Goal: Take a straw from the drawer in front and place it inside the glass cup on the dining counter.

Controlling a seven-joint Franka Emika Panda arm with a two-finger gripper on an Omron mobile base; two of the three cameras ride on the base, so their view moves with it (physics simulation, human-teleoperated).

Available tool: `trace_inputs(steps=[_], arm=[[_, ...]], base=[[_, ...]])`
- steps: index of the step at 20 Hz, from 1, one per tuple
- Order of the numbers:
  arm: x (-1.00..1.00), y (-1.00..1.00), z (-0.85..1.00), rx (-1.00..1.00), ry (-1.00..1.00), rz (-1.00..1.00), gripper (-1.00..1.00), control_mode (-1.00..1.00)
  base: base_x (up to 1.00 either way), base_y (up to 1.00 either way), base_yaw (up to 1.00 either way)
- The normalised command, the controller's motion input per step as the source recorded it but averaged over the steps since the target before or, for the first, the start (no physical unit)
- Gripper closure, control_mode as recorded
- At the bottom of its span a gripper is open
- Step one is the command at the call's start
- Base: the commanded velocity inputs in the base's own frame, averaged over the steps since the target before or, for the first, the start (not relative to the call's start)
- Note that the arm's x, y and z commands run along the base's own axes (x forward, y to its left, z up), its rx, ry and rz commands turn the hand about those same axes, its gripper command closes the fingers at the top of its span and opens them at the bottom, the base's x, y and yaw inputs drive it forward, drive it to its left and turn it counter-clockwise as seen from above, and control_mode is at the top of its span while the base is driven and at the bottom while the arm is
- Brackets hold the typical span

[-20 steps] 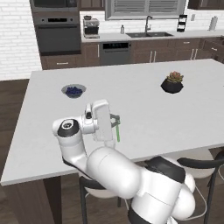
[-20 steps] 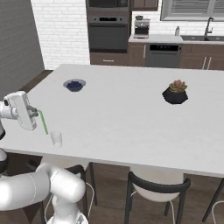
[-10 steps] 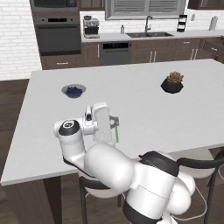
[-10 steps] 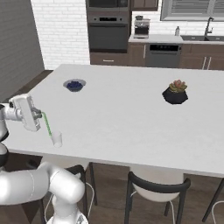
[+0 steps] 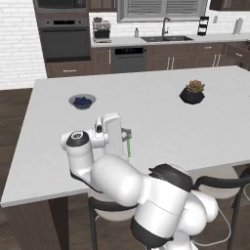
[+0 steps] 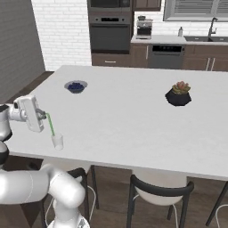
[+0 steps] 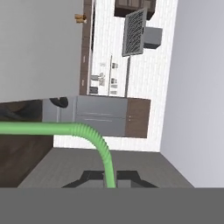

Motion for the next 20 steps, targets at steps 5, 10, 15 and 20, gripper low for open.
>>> trace_inputs(steps=[5,10,15,20], arm=[[0.05,0.0,-0.16,0.02,0.0,0.0,1.0,-1.0],[0.12,0.0,-0.13,0.01,0.0,0.0,1.0,-1.0],[0.1,0.0,-0.11,0.01,0.0,0.0,1.0,-1.0],[0.12,0.03,-0.11,0.0,0.0,0.0,1.0,-1.0]], base=[[0.0,0.0,0.0],[0.0,0.0,0.0],[0.0,0.0,0.0],[0.0,0.0,0.0]])
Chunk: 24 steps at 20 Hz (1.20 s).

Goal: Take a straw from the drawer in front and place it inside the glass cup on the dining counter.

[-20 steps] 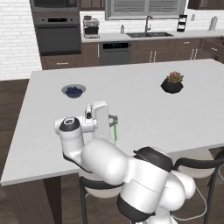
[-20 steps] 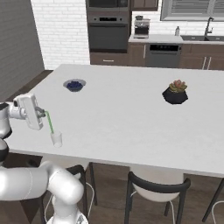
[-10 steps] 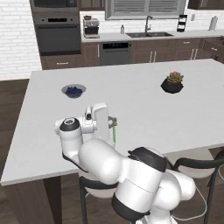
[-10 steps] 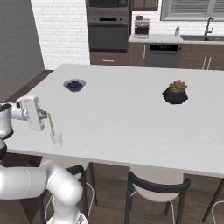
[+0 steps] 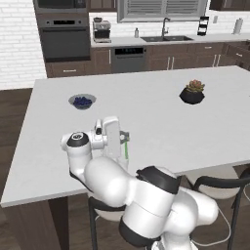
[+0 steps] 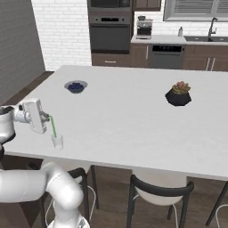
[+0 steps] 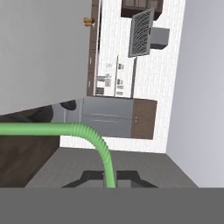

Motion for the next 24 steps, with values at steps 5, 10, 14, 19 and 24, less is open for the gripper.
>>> trace_inputs(steps=[5,10,14,19,24], arm=[[0.13,0.06,-0.04,0.0,0.0,0.0,1.0,-1.0],[0.15,0.11,-0.1,0.0,0.0,0.0,1.0,-1.0],[0.26,0.07,-0.13,0.0,0.0,0.0,1.0,-1.0],[0.22,0.0,-0.21,0.0,0.0,0.0,1.0,-1.0],[0.15,0.0,-0.27,0.0,0.0,0.0,1.0,-1.0]], base=[[0.0,0.0,0.0],[0.0,0.0,0.0],[0.0,0.0,0.0],[0.0,0.0,0.0],[0.0,0.0,0.0]])
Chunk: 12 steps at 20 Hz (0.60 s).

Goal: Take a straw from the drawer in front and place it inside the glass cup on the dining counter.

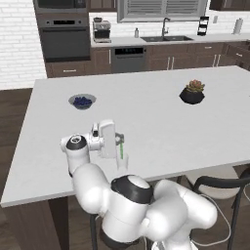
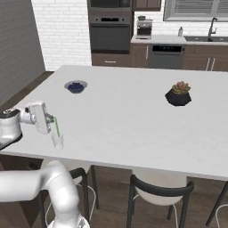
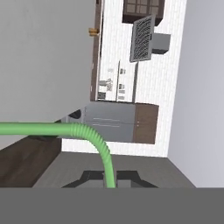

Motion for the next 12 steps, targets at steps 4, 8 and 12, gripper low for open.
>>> trace_inputs(steps=[4,8,12], arm=[[0.06,0.0,-0.21,0.0,0.0,0.0,1.0,-1.0],[0.02,0.07,-0.22,0.0,0.0,0.01,1.0,-1.0],[-0.26,0.04,-0.03,0.01,0.0,0.02,1.0,-1.0]], base=[[0.0,0.0,0.0],[0.0,0.0,0.0],[0.0,0.0,0.0]])
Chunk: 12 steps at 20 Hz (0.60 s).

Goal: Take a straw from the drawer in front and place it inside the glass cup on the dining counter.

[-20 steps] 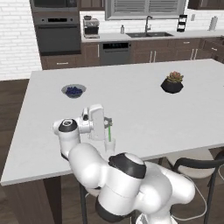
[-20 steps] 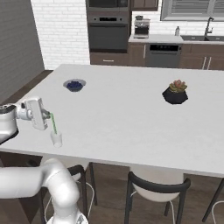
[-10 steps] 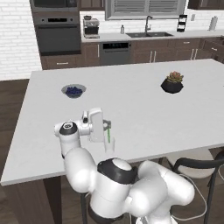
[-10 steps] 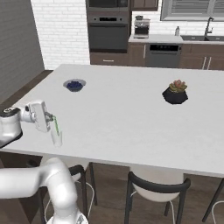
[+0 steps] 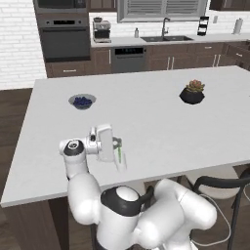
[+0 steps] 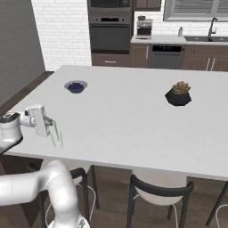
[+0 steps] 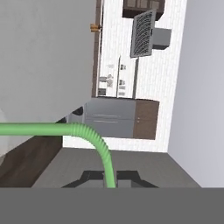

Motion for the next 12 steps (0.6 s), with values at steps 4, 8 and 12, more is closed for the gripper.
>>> trace_inputs(steps=[4,8,12], arm=[[-0.54,0.0,0.0,0.03,0.0,0.01,1.0,-1.0],[-0.19,-0.01,-0.06,0.02,0.0,0.0,1.0,-1.0],[0.0,-0.06,-0.12,0.02,0.0,0.0,1.0,-1.0]], base=[[0.0,0.0,0.0],[0.0,0.0,0.0],[0.0,0.0,0.0]])
